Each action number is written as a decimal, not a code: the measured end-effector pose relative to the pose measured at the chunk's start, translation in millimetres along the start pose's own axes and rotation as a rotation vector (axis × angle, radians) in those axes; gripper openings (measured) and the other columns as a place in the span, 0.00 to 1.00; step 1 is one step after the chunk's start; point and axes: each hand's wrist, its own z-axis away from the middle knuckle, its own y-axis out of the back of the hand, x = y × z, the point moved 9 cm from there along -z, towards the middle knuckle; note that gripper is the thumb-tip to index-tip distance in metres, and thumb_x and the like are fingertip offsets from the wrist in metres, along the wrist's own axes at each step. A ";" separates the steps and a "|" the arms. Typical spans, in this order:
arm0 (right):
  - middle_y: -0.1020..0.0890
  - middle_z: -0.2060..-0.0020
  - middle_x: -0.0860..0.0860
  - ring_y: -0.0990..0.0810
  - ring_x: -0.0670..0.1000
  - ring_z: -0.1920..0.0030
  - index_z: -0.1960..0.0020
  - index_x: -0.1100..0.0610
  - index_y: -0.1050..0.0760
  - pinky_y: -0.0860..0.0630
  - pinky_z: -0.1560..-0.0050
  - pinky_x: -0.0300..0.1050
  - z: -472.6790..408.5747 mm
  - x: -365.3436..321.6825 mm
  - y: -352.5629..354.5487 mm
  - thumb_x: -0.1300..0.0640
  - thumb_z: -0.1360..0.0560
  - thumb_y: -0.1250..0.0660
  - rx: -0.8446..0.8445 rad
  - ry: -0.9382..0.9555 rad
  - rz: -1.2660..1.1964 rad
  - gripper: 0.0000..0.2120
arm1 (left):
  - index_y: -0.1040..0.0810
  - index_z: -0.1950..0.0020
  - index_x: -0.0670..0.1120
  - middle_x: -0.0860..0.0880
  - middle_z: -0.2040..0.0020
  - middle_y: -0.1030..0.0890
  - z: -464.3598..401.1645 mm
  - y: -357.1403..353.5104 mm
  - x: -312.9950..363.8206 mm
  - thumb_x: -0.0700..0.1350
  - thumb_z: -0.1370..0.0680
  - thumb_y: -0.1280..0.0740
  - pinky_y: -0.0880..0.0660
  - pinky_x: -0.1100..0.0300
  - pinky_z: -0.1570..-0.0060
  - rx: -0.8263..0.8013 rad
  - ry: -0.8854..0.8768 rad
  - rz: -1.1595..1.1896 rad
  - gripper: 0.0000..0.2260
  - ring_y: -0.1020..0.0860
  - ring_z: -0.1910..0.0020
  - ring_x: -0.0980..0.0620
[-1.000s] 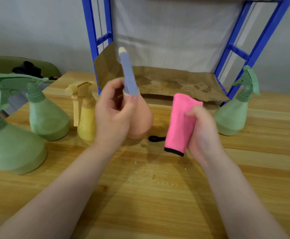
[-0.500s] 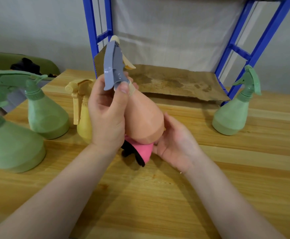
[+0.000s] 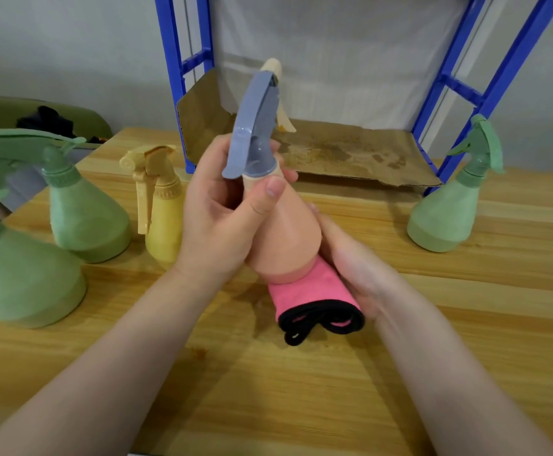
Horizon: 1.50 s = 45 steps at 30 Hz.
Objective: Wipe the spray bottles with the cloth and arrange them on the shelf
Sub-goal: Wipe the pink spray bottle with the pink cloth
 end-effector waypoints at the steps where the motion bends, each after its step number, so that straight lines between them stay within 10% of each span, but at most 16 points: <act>1: 0.13 0.52 0.58 0.15 0.59 0.49 0.41 0.56 0.19 0.20 0.41 0.57 -0.4 -2.9 5.8 0.33 0.26 0.35 0.044 0.022 0.052 0.28 | 0.27 0.41 0.49 0.54 0.48 0.21 0.5 -1.1 -0.6 0.51 0.24 0.30 0.21 0.54 0.54 -0.013 0.000 0.004 0.14 0.18 0.53 0.51; 3: 0.13 0.58 0.58 0.13 0.57 0.56 0.46 0.60 0.19 0.17 0.51 0.54 2.3 -12.4 17.1 0.37 0.25 0.33 0.160 0.102 0.118 0.26 | 0.26 0.41 0.50 0.55 0.48 0.21 1.1 -2.5 -2.4 0.51 0.24 0.30 0.22 0.53 0.53 -0.027 0.000 -0.010 0.14 0.18 0.53 0.50; 11: 0.13 0.54 0.51 0.15 0.52 0.48 0.50 0.53 0.15 0.22 0.40 0.60 6.7 -23.1 17.5 0.48 0.21 0.33 0.310 0.356 -0.015 0.11 | 0.25 0.41 0.55 0.57 0.50 0.20 4.3 -1.6 -5.6 0.52 0.24 0.29 0.22 0.52 0.51 0.004 -0.016 -0.028 0.13 0.18 0.53 0.51; 18: 0.15 0.45 0.53 0.17 0.54 0.42 0.40 0.55 0.19 0.24 0.36 0.53 -0.8 -7.1 0.4 0.50 0.18 0.39 0.179 0.222 -0.292 0.15 | 0.24 0.42 0.56 0.57 0.51 0.20 6.2 -1.9 -4.9 0.51 0.24 0.29 0.23 0.51 0.51 0.025 -0.027 -0.017 0.12 0.18 0.54 0.50; 21: 0.14 0.53 0.54 0.16 0.53 0.51 0.51 0.51 0.15 0.22 0.46 0.51 -2.7 3.7 -11.8 0.45 0.19 0.42 0.088 0.113 -0.369 0.18 | 0.24 0.43 0.54 0.55 0.51 0.20 7.0 -1.2 -3.6 0.50 0.24 0.29 0.22 0.50 0.53 0.048 -0.023 0.031 0.11 0.18 0.55 0.50; 34: 0.13 0.60 0.58 0.14 0.59 0.57 0.48 0.58 0.19 0.18 0.53 0.55 5.0 -15.5 18.6 0.34 0.26 0.34 0.176 0.094 0.192 0.26 | 0.23 0.42 0.55 0.53 0.49 0.21 1.6 -0.3 -0.9 0.52 0.25 0.29 0.22 0.50 0.53 0.002 -0.016 0.087 0.12 0.19 0.54 0.50; 45: 0.17 0.59 0.45 0.20 0.43 0.56 0.52 0.51 0.22 0.22 0.50 0.47 38.2 -67.8 35.0 0.58 0.22 0.32 0.537 0.737 0.334 0.03 | 0.22 0.43 0.51 0.56 0.50 0.18 15.6 -14.0 -32.0 0.48 0.25 0.32 0.26 0.58 0.45 -0.090 0.192 -0.112 0.11 0.21 0.47 0.53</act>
